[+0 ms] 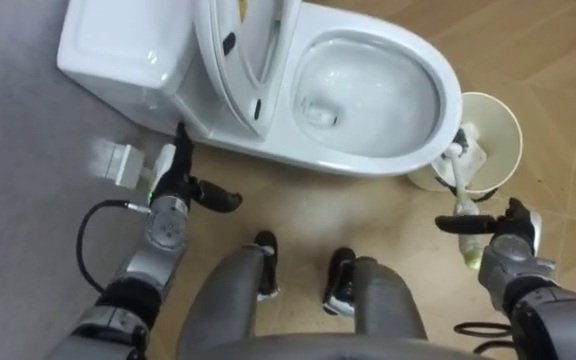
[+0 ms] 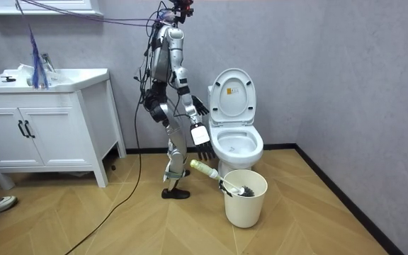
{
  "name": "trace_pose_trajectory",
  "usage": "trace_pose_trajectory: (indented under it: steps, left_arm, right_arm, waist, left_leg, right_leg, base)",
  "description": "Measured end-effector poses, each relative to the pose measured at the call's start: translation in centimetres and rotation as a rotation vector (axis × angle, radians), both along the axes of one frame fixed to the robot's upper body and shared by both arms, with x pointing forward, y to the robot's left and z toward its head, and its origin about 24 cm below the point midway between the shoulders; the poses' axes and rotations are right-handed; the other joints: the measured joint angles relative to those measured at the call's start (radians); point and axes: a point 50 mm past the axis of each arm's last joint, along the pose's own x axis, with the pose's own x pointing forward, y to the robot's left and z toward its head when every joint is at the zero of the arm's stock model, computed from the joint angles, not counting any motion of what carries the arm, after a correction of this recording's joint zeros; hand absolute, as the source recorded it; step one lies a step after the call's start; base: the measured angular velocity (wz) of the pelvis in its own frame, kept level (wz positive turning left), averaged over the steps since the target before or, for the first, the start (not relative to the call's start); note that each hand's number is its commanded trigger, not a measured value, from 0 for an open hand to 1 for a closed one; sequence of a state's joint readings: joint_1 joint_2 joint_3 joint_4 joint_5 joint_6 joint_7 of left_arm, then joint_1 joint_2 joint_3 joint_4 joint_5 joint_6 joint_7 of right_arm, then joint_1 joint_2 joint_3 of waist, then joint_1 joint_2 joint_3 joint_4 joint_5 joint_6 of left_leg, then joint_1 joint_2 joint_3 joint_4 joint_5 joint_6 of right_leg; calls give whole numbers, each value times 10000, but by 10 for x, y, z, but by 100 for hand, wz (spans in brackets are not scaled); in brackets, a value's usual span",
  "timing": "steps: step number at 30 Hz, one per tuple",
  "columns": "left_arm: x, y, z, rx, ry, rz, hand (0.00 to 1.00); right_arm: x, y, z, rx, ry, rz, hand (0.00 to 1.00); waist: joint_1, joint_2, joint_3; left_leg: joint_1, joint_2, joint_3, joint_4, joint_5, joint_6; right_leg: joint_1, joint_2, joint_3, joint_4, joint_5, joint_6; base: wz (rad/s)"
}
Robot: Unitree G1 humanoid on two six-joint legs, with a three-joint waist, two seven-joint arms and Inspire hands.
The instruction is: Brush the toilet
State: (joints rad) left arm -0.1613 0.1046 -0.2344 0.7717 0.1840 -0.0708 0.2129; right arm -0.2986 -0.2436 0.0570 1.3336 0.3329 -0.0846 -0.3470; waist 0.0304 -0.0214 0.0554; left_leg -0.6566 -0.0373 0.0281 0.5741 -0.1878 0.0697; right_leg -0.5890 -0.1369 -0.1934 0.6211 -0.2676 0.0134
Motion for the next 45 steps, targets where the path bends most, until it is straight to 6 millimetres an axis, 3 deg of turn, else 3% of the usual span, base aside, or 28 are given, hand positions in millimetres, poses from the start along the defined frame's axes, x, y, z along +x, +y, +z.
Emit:
trace_pose_trajectory:
  steps: [7, 14, 26, 30, 40, 45]
  left_arm:
    - [5, -11, 6, -419, -222, -528, 0]
    - [16, -18, 14, -558, -512, -891, 0]
    - [18, -26, 17, -485, -628, -1364, 0]
    - [23, -27, 21, -487, -810, -1455, 0]
    - [23, -21, 23, -251, -905, -1526, 0]
    - [24, -21, 25, -240, -1003, -1496, 0]
  right_arm:
    - [8, -14, 10, -373, -301, -174, 0]
    - [18, -27, 23, -1070, -488, -6, 0]
    - [17, -26, 21, -1057, -371, 52, 0]
    - [20, -26, 23, -882, -507, 132, 0]
    - [26, -26, 26, -567, -717, 214, 0]
    - [28, -25, 27, -412, -870, 75, 0]
  waist:
    - [-12, -6, -10]
    - [11, -16, -5]
    - [-50, -2, 3]
    - [-99, 5, 8]
    - [-106, 35, 23]
    - [-2, 75, 14]
  left_leg:
    - [-973, -65, 83, 532, -58, 62]
    - [-1865, -61, 188, 1475, -339, 29]
    - [-3352, 67, 232, 2773, -707, -67]
    - [-4023, 67, 198, 3654, -1027, -90]
    - [-4970, 4, 229, 4683, -1363, -114]
    - [-5434, 99, 234, 5717, -1869, -163]
  right_leg:
    - [-1056, -194, 28, 777, -192, -45]
    - [-2057, -299, 264, 1902, -597, -121]
    - [-3547, -293, 411, 3201, -989, -275]
    - [-4178, -400, 417, 4078, -1360, -334]
    - [-5141, -641, 459, 5272, -1848, -477]
    - [-5559, -611, 552, 6190, -2296, -536]
  base:
    - [3]
    - [-1]
    - [-1]
    - [6]
    - [4]
    - [-4]
